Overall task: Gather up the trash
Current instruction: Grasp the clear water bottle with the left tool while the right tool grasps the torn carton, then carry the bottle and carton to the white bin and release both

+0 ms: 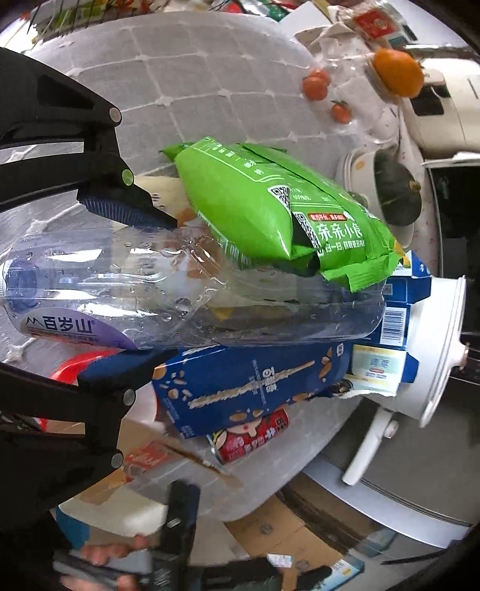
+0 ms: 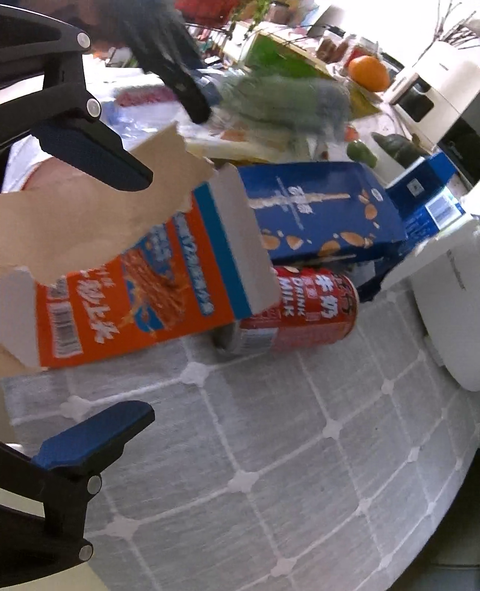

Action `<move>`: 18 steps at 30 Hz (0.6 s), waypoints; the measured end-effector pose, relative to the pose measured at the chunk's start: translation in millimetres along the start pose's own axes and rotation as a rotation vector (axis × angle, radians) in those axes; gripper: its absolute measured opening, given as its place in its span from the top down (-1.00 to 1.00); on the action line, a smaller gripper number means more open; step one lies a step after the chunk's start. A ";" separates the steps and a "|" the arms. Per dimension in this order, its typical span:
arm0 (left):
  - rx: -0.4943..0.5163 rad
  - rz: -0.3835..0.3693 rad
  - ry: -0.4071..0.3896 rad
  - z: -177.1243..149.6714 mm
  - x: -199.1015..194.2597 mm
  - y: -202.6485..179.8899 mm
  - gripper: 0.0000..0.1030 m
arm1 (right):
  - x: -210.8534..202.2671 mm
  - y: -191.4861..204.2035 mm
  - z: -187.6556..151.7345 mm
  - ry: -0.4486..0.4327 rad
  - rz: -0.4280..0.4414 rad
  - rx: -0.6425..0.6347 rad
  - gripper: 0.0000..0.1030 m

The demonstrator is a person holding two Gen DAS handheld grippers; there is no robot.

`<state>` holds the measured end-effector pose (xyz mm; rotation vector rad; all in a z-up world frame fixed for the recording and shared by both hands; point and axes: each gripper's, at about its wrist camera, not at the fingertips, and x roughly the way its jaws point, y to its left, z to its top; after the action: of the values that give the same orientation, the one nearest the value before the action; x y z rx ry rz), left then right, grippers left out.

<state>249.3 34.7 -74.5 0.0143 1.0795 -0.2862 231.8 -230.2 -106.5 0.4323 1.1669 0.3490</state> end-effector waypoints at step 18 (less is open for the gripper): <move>-0.023 -0.028 -0.020 -29.4 -30.3 4.8 -0.22 | 39.7 -36.5 23.7 0.018 0.279 0.035 -0.16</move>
<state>211.7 50.5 -62.6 -0.0241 1.0638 -0.2992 269.6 -246.2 -148.8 0.6262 1.1330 0.5753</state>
